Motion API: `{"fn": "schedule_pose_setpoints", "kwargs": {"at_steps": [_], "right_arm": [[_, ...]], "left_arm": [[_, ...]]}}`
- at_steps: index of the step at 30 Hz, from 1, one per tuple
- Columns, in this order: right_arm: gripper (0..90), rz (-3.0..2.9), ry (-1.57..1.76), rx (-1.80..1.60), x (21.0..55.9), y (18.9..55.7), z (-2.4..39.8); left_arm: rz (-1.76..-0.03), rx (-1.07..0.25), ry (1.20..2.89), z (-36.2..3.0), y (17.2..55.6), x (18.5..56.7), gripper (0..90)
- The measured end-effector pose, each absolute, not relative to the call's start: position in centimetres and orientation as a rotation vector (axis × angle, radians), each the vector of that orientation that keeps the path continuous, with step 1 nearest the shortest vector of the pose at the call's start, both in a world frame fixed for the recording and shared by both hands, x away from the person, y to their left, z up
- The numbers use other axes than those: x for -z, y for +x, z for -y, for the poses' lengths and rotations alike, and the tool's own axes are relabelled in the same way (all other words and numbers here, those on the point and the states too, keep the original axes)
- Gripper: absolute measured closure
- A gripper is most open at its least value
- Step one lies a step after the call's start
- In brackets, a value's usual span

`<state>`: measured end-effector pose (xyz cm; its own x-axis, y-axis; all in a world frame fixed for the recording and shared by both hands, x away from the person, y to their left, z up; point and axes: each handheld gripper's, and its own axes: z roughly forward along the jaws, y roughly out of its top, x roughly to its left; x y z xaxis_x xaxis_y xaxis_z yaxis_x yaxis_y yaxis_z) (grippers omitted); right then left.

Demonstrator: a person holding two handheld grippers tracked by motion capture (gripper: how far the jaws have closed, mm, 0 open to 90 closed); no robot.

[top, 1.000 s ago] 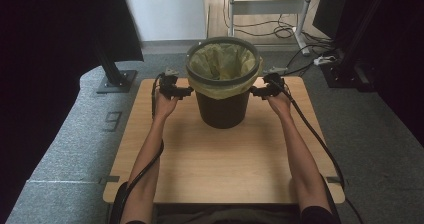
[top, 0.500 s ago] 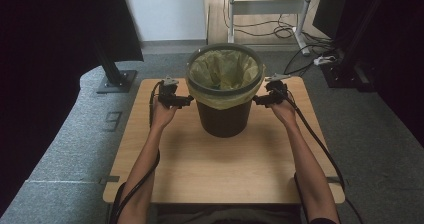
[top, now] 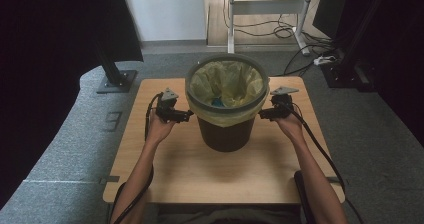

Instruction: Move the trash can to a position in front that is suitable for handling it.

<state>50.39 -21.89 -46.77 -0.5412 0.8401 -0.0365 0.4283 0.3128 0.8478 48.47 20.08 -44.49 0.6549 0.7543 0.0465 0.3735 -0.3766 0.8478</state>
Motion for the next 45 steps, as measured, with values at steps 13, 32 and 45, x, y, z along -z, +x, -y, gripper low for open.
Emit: {"fn": "schedule_pose_setpoints", "kwargs": {"at_steps": [13, 32, 45], "right_arm": [[3.6, -2.091, 1.108, -1.187, 47.2, 45.2, 22.0], [4.0, -2.117, 1.052, -1.187, 47.1, 40.6, 21.9], [0.5, -2.171, 1.176, -1.181, 49.7, 41.2, 26.2]], "left_arm": [[-0.838, -0.532, 1.998, -20.5, 44.1, 44.8, 0.0], [-0.848, -0.528, 1.951, -20.9, 39.8, 45.4, 0.0], [-0.965, -0.462, 2.059, -23.6, 40.8, 49.7, 0.0]]}}
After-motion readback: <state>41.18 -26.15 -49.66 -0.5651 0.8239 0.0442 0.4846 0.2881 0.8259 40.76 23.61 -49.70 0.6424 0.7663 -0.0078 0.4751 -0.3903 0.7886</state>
